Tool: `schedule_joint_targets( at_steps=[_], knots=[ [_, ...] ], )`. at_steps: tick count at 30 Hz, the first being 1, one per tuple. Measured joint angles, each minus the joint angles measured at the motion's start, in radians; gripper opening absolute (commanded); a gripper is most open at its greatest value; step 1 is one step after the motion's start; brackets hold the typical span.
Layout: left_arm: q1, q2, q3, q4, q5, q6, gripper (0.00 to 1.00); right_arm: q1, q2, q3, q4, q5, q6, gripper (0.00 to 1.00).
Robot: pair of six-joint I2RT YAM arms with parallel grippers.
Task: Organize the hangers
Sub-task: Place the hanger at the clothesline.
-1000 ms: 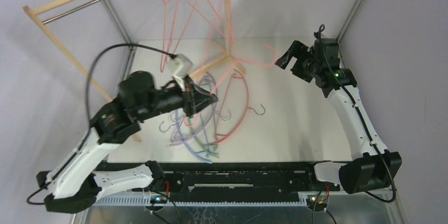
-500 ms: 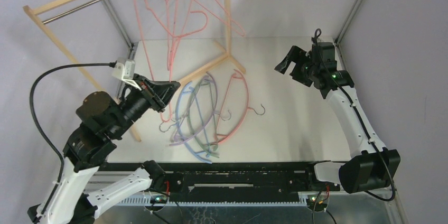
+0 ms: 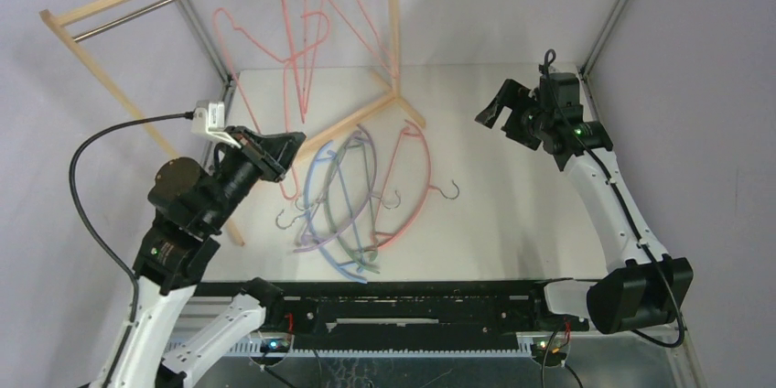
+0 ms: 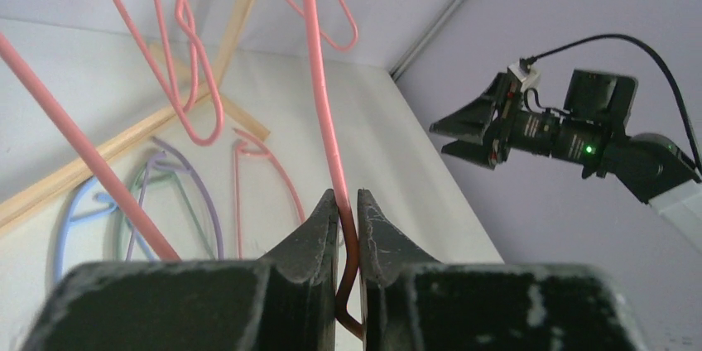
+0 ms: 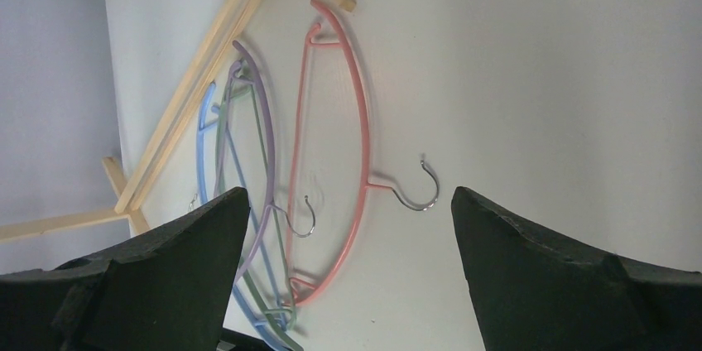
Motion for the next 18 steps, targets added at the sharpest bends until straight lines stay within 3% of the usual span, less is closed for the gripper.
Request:
schedule_joint_targets(
  at_steps=[8, 18],
  knots=[
    [0.229, 0.081, -0.122, 0.277, 0.264, -0.055, 0.0, 0.0, 0.008, 0.0, -0.001, 0.0, -0.004, 1.0],
    [0.435, 0.185, -0.143, 0.583, 0.529, -0.158, 0.0, 0.0, 0.03, 0.0, -0.001, -0.005, -0.004, 1.0]
  ],
)
